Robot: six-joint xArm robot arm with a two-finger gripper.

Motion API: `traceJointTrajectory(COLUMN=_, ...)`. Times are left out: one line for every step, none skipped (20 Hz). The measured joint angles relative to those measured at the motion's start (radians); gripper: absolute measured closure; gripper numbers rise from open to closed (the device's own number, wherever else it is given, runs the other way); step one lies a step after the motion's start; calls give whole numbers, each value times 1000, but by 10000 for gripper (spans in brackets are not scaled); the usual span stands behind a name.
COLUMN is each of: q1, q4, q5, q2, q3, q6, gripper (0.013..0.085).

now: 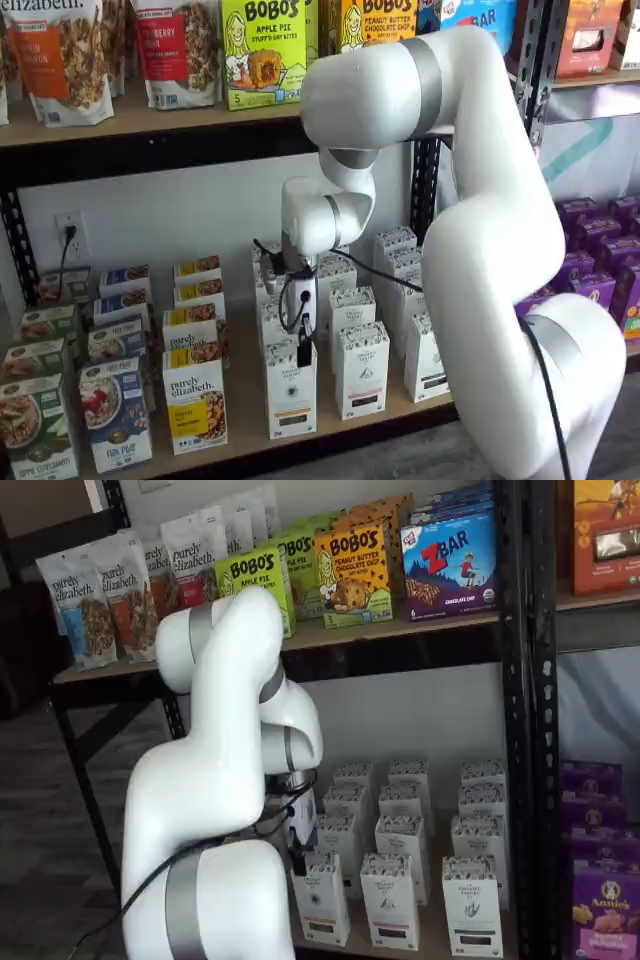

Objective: Pick up the white box with a yellow strip in the middle, on the bottom shelf, the fourth box from the left

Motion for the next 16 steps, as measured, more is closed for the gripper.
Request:
traceJointTrajectory(q1=1, q4=-12, q5=8, q2=2, q3=-7, q6=11, gripper=130)
traceJointTrajectory(q1=2, q4=-28, q5=22, q2=6, q3=-21, q6=27, gripper=130)
traceJointTrajectory(q1=3, q4=-36, q5=33, q2=9, q3=-32, q6=35, gripper=130)
traceJointTrajectory(q1=4, q4=-39, q5=42, q2=13, q3=-42, q6=39, gripper=130)
traceJointTrajectory(q1=5, q4=-39, q5=52, q2=16, q3=-54, q6=40, gripper=130)
traceJointTrajectory(q1=6, q4=-39, q5=57, q2=19, q3=-61, q6=41, gripper=130)
traceJointTrajectory(q1=6, q4=-39, q5=59, q2=21, q3=-68, q6=42, gripper=130)
traceJointTrajectory(q1=7, q4=-40, q5=60, q2=23, q3=-73, q6=44, gripper=130)
traceJointTrajectory(q1=8, q4=-43, q5=63, q2=26, q3=-79, q6=47, gripper=130)
traceJointTrajectory(q1=8, q4=-46, q5=66, q2=31, q3=-87, q6=50, gripper=130)
traceJointTrajectory(q1=9, q4=-47, q5=71, q2=36, q3=-94, q6=52, gripper=130)
traceJointTrajectory(q1=10, q4=-47, q5=77, q2=44, q3=-105, q6=54, gripper=130)
traceJointTrajectory(q1=11, q4=-50, q5=80, q2=49, q3=-112, q6=56, gripper=130)
traceJointTrajectory(q1=12, q4=-53, q5=83, q2=57, q3=-122, q6=60, gripper=130)
traceJointTrajectory(q1=13, q4=-56, q5=86, q2=65, q3=-131, q6=64, gripper=130)
traceJointTrajectory(q1=15, q4=-58, q5=86, q2=74, q3=-139, q6=67, gripper=130)
